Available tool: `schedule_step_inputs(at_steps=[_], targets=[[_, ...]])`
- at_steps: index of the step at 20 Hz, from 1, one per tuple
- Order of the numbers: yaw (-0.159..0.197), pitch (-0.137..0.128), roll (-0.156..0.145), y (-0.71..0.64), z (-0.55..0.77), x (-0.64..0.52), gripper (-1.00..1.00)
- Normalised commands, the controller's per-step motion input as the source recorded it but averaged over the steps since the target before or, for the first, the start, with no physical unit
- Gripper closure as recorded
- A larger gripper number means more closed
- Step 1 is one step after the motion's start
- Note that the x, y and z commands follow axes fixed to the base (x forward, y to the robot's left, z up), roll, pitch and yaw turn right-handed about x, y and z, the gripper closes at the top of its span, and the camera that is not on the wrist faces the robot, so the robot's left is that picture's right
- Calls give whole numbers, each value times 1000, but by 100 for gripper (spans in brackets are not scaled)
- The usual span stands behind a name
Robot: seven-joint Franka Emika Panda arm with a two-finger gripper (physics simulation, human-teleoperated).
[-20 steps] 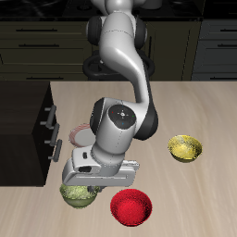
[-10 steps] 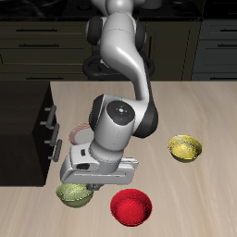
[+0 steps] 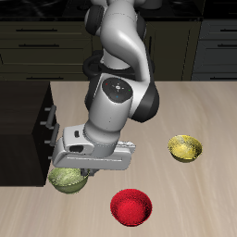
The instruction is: Place the green bowl on top of the wooden cabinet
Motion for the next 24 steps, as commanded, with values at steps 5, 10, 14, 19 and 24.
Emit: schedule_step_inputs(at_steps=[5,10,14,19,24], targets=[[32,-70,21,11,572,-161,100],[-4,-51,-12,-80,465,-123,100],[-6,-44,-5,-39,378,-107,100],[-1,-50,-9,-12,421,-156,100],[6,-59,14,24,480,-187,100]])
